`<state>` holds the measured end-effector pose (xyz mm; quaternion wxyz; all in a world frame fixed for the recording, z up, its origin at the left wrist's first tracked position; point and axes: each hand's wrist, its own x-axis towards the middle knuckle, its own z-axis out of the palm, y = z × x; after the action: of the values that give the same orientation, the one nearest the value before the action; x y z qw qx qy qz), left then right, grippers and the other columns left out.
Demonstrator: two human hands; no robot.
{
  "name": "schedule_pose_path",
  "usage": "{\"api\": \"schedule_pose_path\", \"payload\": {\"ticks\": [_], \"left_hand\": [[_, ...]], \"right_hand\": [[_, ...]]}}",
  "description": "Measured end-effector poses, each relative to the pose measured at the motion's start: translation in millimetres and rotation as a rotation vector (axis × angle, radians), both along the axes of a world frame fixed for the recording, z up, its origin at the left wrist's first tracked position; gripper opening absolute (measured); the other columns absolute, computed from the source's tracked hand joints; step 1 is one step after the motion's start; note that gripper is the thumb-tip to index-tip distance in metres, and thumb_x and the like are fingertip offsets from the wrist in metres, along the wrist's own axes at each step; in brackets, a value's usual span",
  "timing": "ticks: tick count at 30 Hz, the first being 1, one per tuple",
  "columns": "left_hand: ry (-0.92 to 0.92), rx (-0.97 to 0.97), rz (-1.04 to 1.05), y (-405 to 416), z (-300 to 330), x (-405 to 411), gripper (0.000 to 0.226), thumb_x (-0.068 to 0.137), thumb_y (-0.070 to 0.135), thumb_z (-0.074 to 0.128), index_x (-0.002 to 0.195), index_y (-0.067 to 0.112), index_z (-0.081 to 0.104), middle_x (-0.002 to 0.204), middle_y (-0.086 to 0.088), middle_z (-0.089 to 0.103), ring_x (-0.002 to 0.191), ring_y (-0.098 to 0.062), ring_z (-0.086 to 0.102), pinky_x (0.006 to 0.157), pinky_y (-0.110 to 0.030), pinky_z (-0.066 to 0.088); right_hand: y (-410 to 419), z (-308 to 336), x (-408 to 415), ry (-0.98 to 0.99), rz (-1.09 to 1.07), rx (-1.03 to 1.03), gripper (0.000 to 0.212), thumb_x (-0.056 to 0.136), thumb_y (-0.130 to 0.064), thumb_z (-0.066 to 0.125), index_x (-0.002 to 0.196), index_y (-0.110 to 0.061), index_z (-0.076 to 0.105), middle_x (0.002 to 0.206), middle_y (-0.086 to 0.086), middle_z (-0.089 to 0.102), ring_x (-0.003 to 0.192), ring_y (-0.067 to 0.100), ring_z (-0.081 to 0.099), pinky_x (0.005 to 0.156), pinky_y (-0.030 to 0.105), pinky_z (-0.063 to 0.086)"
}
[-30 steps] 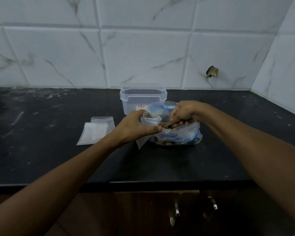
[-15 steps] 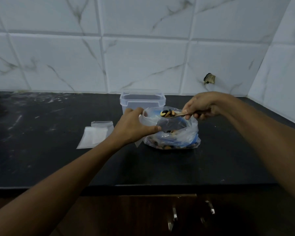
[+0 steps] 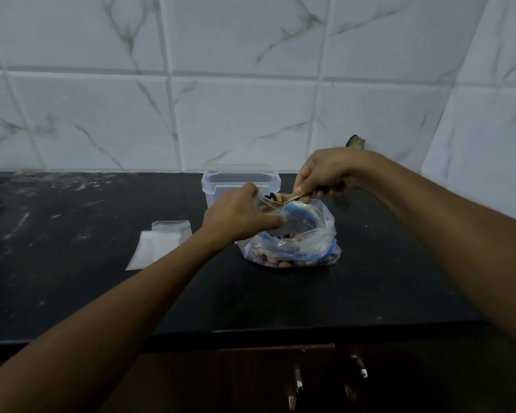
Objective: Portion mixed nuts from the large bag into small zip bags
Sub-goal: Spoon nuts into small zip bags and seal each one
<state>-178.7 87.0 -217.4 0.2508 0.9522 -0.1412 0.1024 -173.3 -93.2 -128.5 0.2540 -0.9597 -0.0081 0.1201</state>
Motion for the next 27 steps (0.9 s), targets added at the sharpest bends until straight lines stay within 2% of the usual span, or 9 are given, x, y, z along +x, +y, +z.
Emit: {"api": "schedule_pose_path", "payload": {"ticks": [2, 5, 7, 9, 13, 19, 23, 25, 27], "left_hand": [[-0.004, -0.019, -0.004, -2.7, 0.4, -0.6, 0.055, 0.071, 0.065, 0.071, 0.1, 0.026, 0.048, 0.094, 0.009, 0.056, 0.083, -0.013, 0.054, 0.064, -0.031, 0.043], [-0.01, -0.099, 0.015, -3.8, -0.8, 0.8, 0.052, 0.071, 0.064, 0.072, 0.099, 0.025, 0.05, 0.09, 0.011, 0.056, 0.082, -0.012, 0.055, 0.065, -0.031, 0.044], [-0.031, -0.18, 0.022, -4.0, -3.6, 1.3, 0.052, 0.071, 0.063, 0.073, 0.1, 0.024, 0.054, 0.089, 0.011, 0.06, 0.083, -0.011, 0.059, 0.07, -0.035, 0.051], [-0.05, -0.281, 0.02, -4.0, -5.4, 1.3, 0.053, 0.071, 0.06, 0.075, 0.106, 0.024, 0.057, 0.092, 0.01, 0.064, 0.086, -0.012, 0.063, 0.079, -0.039, 0.056], [-0.067, -0.349, 0.012, -2.7, -5.1, 0.0, 0.061, 0.074, 0.059, 0.074, 0.119, 0.022, 0.056, 0.101, 0.007, 0.066, 0.094, -0.013, 0.064, 0.084, -0.04, 0.056], [-0.088, -0.355, -0.011, 0.5, -7.5, 1.7, 0.068, 0.077, 0.066, 0.066, 0.128, 0.022, 0.052, 0.117, 0.003, 0.066, 0.103, -0.017, 0.064, 0.088, -0.045, 0.055], [-0.089, -0.385, -0.014, 2.2, -6.5, 0.9, 0.06, 0.079, 0.062, 0.066, 0.121, 0.022, 0.051, 0.101, 0.009, 0.062, 0.097, -0.015, 0.063, 0.084, -0.041, 0.054], [-0.06, -0.448, -0.036, 2.4, -5.1, 1.3, 0.055, 0.081, 0.055, 0.069, 0.118, 0.019, 0.049, 0.095, 0.01, 0.06, 0.093, -0.014, 0.062, 0.081, -0.036, 0.054], [-0.02, -0.515, -0.065, 2.4, -4.4, 2.5, 0.053, 0.082, 0.048, 0.072, 0.118, 0.018, 0.047, 0.094, 0.01, 0.058, 0.092, -0.014, 0.061, 0.078, -0.032, 0.052]], "right_hand": [[13.0, 4.4, -6.2, -0.13, 0.091, -0.168, 0.012, 0.09, -0.011, 0.062, 0.092, -0.008, 0.074, 0.073, 0.002, 0.068, 0.055, 0.009, 0.05, 0.045, 0.018, 0.037], [33.6, 6.8, -17.5, -0.459, 0.221, -0.468, 0.011, 0.089, -0.014, 0.063, 0.095, -0.013, 0.072, 0.071, -0.002, 0.06, 0.059, 0.009, 0.052, 0.055, 0.023, 0.038], [44.8, 6.8, -24.1, -0.679, 0.263, -0.663, 0.009, 0.089, -0.01, 0.062, 0.096, -0.013, 0.068, 0.075, 0.002, 0.055, 0.065, 0.017, 0.055, 0.058, 0.027, 0.037], [52.1, 8.3, -29.2, -0.796, 0.292, -0.789, 0.01, 0.088, -0.003, 0.06, 0.094, -0.01, 0.064, 0.078, 0.006, 0.051, 0.067, 0.023, 0.053, 0.059, 0.031, 0.038], [56.6, 13.9, -37.9, -0.84, 0.314, -0.868, 0.011, 0.089, 0.001, 0.055, 0.092, -0.008, 0.06, 0.072, 0.008, 0.045, 0.061, 0.021, 0.047, 0.063, 0.032, 0.044], [54.7, 10.0, -33.3, -0.864, 0.317, -0.866, 0.013, 0.088, 0.0, 0.055, 0.082, -0.012, 0.058, 0.06, 0.001, 0.037, 0.049, 0.014, 0.035, 0.055, 0.029, 0.035], [52.7, 7.0, -29.4, -0.916, 0.298, -0.833, 0.024, 0.091, -0.004, 0.054, 0.07, -0.012, 0.047, 0.062, 0.003, 0.043, 0.054, 0.017, 0.042, 0.052, 0.027, 0.03], [52.3, 5.0, -28.1, -0.94, 0.308, -0.835, 0.034, 0.088, -0.001, 0.053, 0.06, -0.014, 0.039, 0.059, 0.003, 0.041, 0.053, 0.019, 0.04, 0.047, 0.024, 0.022], [52.7, 5.1, -28.8, -0.964, 0.33, -0.852, 0.03, 0.086, 0.0, 0.052, 0.061, -0.013, 0.042, 0.059, 0.002, 0.042, 0.053, 0.018, 0.036, 0.046, 0.024, 0.018]]}}
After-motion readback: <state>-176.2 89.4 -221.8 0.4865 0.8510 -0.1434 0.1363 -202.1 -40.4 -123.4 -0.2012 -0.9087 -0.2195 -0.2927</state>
